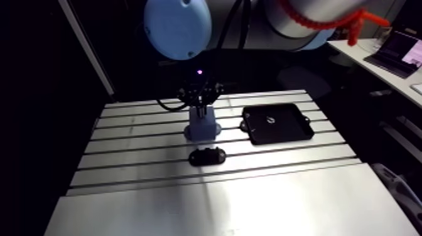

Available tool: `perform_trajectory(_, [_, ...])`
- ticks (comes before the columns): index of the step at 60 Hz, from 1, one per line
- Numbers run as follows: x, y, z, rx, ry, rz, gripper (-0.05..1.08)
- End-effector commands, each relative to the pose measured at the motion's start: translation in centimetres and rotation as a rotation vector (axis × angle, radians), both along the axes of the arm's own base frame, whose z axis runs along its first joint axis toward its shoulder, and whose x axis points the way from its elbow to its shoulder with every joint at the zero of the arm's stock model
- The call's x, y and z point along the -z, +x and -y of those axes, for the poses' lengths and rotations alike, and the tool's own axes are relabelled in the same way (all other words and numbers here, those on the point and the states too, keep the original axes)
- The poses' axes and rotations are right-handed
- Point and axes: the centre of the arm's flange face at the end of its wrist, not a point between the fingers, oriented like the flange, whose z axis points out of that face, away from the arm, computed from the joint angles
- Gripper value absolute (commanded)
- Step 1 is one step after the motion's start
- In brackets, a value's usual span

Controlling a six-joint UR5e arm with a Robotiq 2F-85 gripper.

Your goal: Pick up the M10 bolt and insert it into the hex recess until seated.

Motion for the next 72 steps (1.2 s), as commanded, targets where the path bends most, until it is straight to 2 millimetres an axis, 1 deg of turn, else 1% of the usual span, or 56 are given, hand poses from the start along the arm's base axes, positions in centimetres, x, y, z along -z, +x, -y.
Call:
perform_trajectory(1, [0.06,0.00,0.00,0.000,0.000,0.002,1.06])
perform_trajectory(20, [-0.13,-0.08,-0.01,0.000,0.000,-0.001,1.06])
perform_trajectory(72, [0.28,0.10,0.12,-0.005,-0.003,0.007,1.06])
